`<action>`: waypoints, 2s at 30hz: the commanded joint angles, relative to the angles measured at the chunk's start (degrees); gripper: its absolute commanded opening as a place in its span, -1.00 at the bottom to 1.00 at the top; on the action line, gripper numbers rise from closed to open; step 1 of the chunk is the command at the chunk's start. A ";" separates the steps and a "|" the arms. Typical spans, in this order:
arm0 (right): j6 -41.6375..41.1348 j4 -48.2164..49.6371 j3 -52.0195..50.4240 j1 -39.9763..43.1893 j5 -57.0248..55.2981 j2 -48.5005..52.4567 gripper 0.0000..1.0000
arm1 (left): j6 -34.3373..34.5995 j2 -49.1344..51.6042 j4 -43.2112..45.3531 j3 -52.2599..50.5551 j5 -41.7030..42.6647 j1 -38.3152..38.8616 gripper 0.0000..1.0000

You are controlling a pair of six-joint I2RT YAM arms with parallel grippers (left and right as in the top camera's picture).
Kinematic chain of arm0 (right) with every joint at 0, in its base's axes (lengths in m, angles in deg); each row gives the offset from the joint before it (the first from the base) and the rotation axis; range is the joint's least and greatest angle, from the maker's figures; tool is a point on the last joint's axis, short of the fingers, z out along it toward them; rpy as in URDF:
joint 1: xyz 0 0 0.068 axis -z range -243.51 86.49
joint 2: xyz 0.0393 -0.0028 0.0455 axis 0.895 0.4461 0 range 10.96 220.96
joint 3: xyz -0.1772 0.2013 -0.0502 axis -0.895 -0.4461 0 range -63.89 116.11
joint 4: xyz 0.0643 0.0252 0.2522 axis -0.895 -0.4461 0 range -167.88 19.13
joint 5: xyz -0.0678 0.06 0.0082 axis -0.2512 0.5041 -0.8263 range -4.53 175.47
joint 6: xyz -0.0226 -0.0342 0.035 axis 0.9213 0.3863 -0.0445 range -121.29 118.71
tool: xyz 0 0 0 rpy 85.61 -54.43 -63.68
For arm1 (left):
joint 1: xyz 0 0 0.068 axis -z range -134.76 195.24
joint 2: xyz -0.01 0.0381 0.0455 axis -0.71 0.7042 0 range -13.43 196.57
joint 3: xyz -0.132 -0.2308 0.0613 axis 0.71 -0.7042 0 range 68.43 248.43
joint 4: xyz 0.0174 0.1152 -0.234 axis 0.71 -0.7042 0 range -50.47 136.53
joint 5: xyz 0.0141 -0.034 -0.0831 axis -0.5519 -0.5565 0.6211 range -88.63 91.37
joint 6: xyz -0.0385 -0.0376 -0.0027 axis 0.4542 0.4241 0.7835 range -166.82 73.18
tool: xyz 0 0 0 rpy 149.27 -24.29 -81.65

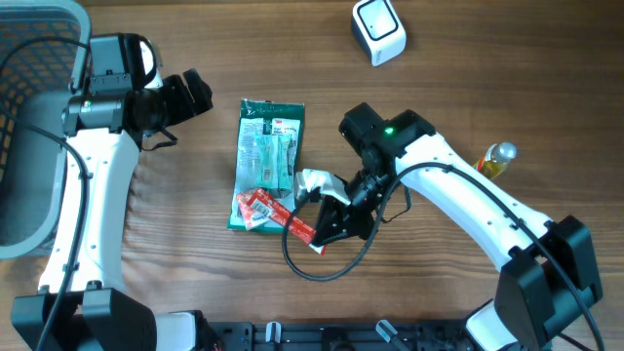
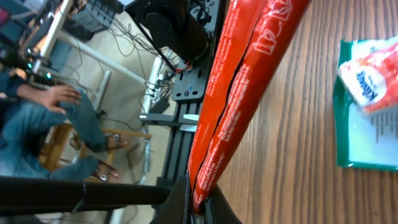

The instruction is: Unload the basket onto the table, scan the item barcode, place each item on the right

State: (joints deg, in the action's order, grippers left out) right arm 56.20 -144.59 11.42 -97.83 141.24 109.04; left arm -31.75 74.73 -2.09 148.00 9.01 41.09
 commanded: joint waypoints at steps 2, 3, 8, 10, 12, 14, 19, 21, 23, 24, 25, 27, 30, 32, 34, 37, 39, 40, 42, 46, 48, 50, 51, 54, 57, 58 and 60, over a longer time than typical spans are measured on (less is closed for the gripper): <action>5.27 -0.15 0.11 0.02 2.14 -0.66 -0.91 | -1.18 -0.17 0.11 0.70 0.66 -0.22 1.00; 5.25 -0.17 0.11 0.02 2.14 -0.66 -0.91 | -1.18 -0.17 0.11 0.70 0.68 -0.22 1.00; 5.27 -0.26 0.11 0.02 2.12 -0.66 -0.91 | -1.18 -0.17 0.11 0.70 0.68 -0.22 1.00; 5.29 -0.26 0.11 0.02 2.12 -0.66 -0.91 | -1.18 -0.17 0.11 0.70 0.66 -0.22 1.00; 5.27 -0.02 0.11 0.02 2.12 -0.66 -0.91 | -1.18 -0.17 0.11 0.70 0.68 -0.22 1.00; 4.90 1.05 0.11 0.02 2.14 -0.66 -0.91 | -1.18 -0.17 0.11 0.70 0.68 -0.22 1.00; -19.08 15.13 0.11 0.02 -5.40 -0.66 -0.91 | -1.18 -0.17 0.11 0.70 0.66 -0.22 1.00; -34.29 21.92 0.11 0.02 -14.01 -0.66 -0.91 | -1.18 -0.17 0.11 0.70 0.66 -0.22 1.00; -48.94 28.22 0.11 0.02 -24.59 -0.66 -0.91 | -1.18 -0.17 0.11 0.70 0.66 -0.22 1.00; -54.62 30.49 0.11 0.02 -29.22 -0.63 -0.91 | -1.18 -0.17 0.11 0.70 0.66 -0.22 1.00; -59.67 32.15 0.11 0.02 -33.51 -0.59 -0.91 | -1.18 -0.17 0.11 0.70 0.66 -0.22 1.00; -65.55 34.58 0.09 0.02 -40.00 -0.55 -0.91 | -1.18 -0.17 0.11 0.70 0.66 -0.22 1.00; -66.66 34.84 0.09 0.02 -41.24 -0.46 -0.91 | -1.18 -0.17 0.11 0.70 0.66 -0.22 1.00; -66.60 34.36 0.09 0.02 -41.29 -0.35 -0.91 | -1.18 -0.17 0.11 0.70 0.66 -0.22 1.00; -66.53 34.03 0.09 0.02 -41.27 -0.15 -0.91 | -1.18 -0.17 0.11 0.70 0.66 -0.22 1.00; -66.51 33.77 0.09 0.02 -41.27 0.04 -0.91 | -1.18 -0.17 0.11 0.70 0.68 -0.22 1.00; -66.51 33.77 0.09 0.02 -41.24 0.07 -0.91 | -1.18 -0.17 0.11 0.68 0.68 -0.22 1.00; -66.53 33.75 0.09 0.02 -41.27 0.07 -0.91 | -1.18 -0.17 0.11 0.70 0.66 -0.22 1.00; -66.53 33.70 0.09 0.02 -41.24 0.07 -0.92 | -1.18 -0.17 0.11 0.70 0.66 -0.22 1.00; -66.51 33.57 0.09 0.02 -41.24 0.07 -0.92 | -1.18 -0.17 0.11 0.70 0.66 -0.22 1.00; -66.49 33.57 0.09 0.02 -41.27 0.07 -0.91 | -1.18 -0.17 0.11 0.70 0.68 -0.22 1.00; -66.49 33.55 0.09 0.02 -41.27 0.07 -0.92 | -1.18 -0.17 0.11 0.70 0.66 -0.22 1.00; -66.49 33.53 0.09 0.02 -41.27 0.07 -0.91 | -1.18 -0.17 0.11 0.70 0.66 -0.22 1.00; -66.47 33.51 0.09 0.02 -41.24 0.07 -0.91 | -1.18 -0.17 0.11 0.70 0.68 -0.22 1.00; -66.49 33.51 0.09 0.02 -41.27 0.07 -0.91 | -1.18 -0.17 0.11 0.70 0.66 -0.22 1.00; -66.49 33.48 0.09 0.02 -41.27 0.07 -0.91 | -1.18 -0.17 0.11 0.70 0.66 -0.22 1.00; -66.49 33.38 0.09 0.02 -41.27 0.07 -0.91 | -1.18 -0.17 0.11 0.70 0.66 -0.22 1.00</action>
State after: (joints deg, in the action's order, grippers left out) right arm -9.24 -111.08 11.31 -97.83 100.80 109.04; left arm -31.75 74.73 -2.09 148.00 8.98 41.09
